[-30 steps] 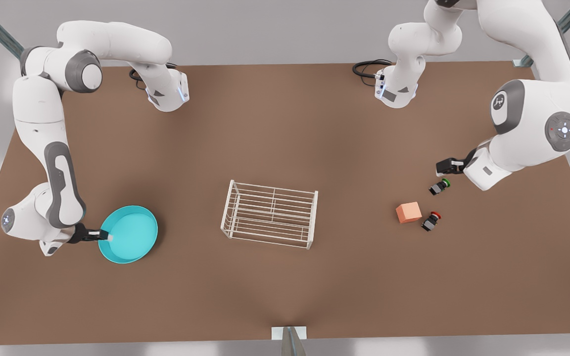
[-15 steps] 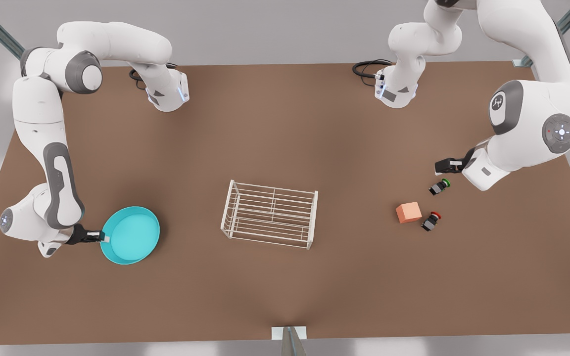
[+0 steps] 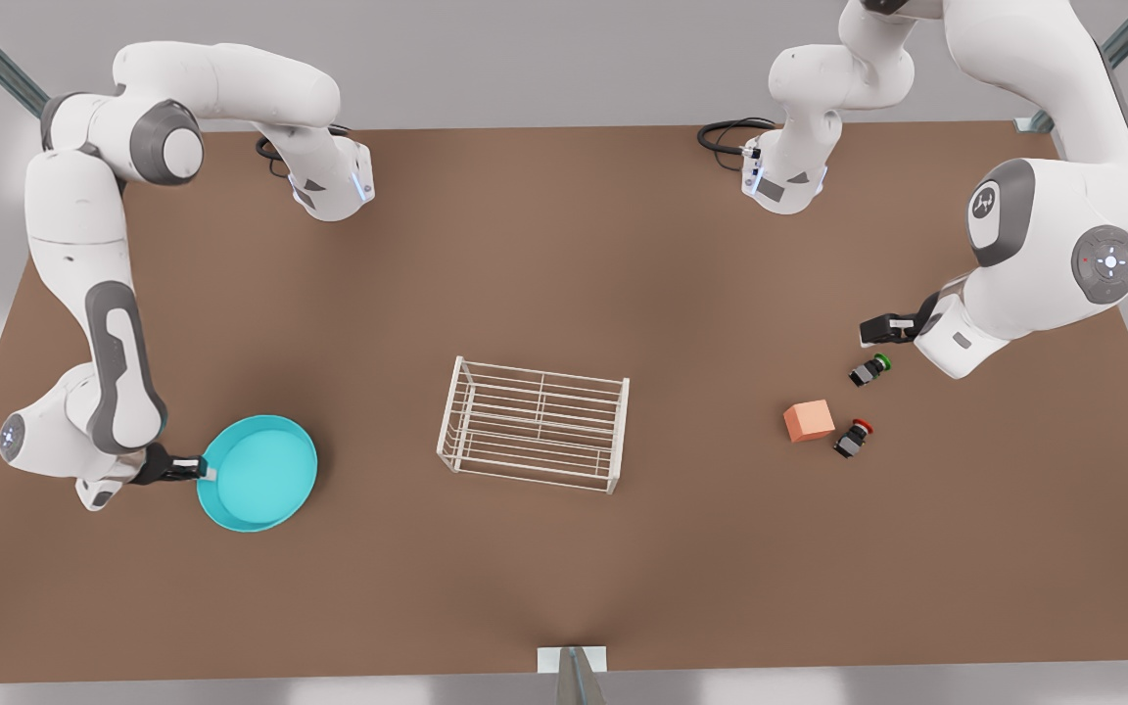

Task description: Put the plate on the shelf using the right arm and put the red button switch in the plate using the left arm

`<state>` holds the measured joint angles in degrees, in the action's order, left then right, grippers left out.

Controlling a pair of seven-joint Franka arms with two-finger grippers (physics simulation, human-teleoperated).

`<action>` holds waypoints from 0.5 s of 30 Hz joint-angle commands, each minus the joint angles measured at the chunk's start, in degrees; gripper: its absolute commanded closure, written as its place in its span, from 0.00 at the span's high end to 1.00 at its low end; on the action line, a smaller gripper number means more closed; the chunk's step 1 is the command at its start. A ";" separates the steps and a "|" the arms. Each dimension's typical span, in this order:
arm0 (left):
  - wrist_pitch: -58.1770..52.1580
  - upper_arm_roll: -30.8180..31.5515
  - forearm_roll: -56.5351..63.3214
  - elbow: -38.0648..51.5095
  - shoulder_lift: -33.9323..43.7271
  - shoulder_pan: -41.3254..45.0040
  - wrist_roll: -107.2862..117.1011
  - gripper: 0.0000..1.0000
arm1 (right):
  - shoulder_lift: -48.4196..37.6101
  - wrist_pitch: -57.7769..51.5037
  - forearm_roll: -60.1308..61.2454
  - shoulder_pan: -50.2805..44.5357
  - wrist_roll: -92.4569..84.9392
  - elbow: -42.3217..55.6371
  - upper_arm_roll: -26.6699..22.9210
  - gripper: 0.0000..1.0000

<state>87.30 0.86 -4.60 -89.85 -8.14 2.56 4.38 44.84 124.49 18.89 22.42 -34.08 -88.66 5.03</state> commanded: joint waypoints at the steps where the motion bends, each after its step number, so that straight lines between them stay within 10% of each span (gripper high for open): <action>1: -0.02 0.02 0.03 0.03 0.06 -0.01 1.24 1.00 | -0.63 -2.67 0.09 0.08 -0.64 0.06 -0.02 0.20; 12: -0.11 0.80 -4.45 0.02 0.32 0.95 10.54 1.00 | -12.49 -12.25 1.41 -3.35 -0.37 0.06 2.35 0.16; 15: 0.59 15.22 7.33 2.58 -0.82 9.30 34.99 1.00 | -16.10 -14.36 1.50 -5.45 0.24 0.15 5.34 0.16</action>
<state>87.49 13.68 -0.84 -87.57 -8.72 9.03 11.05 29.79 113.99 20.60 17.52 -34.85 -88.24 9.83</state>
